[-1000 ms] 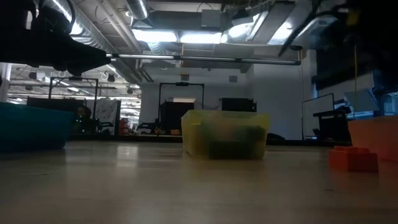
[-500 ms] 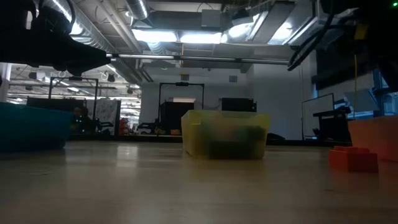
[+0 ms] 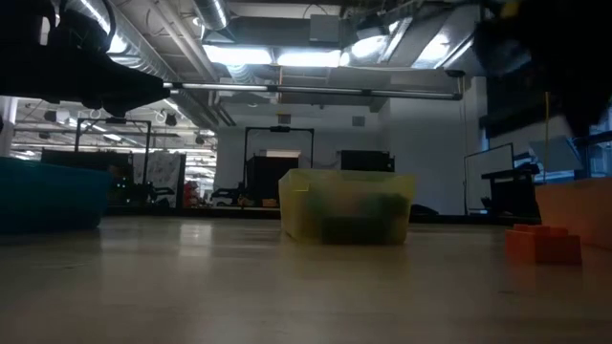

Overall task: Sort blocks by size
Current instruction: Put the orange 4 stud game piece into the orange bin

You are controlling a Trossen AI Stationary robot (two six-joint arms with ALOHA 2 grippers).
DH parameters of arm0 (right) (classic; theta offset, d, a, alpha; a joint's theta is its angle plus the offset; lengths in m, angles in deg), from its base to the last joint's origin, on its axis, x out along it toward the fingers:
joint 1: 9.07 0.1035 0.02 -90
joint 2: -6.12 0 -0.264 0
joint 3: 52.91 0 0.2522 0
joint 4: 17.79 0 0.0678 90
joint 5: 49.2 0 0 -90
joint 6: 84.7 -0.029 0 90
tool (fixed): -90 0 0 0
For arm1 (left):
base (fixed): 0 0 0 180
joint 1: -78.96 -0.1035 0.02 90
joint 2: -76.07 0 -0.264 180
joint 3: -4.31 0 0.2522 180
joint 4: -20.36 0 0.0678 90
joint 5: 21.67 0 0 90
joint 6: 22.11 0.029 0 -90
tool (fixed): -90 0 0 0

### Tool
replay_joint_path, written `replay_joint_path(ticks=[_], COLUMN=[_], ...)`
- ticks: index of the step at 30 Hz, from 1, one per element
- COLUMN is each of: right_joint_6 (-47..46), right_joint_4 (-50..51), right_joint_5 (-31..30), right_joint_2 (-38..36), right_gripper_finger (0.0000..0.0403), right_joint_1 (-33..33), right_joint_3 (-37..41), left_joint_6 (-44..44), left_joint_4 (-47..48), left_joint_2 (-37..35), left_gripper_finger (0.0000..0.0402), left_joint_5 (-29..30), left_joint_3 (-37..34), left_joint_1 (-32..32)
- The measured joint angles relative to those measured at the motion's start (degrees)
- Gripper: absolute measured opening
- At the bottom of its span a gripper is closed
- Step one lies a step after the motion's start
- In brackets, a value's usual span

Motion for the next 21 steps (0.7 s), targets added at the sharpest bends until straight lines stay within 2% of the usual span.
replay_joint_path(ticks=[7,13,21], right_joint_6=[5.3,6.21,8.56], right_joint_4=[-13.47,-13.6,-17.43], right_joint_5=[-2.13,-1.84,-2.11], right_joint_2=[0.02,0.83,6.3], right_gripper_finger=[0.0179,0.018,0.018], right_joint_1=[0.0,-0.02,0.0], right_joint_3=[-0.02,-0.01,0.04], left_joint_6=[0.0,0.0,0.0], left_joint_4=[0.0,0.0,-0.02], left_joint_2=[0.0,0.02,0.09], left_gripper_finger=[0.0194,0.0194,0.0194], left_joint_5=[0.0,0.0,0.0], left_joint_3=[0.0,0.0,0.0], left_joint_1=[0.0,0.0,0.0])
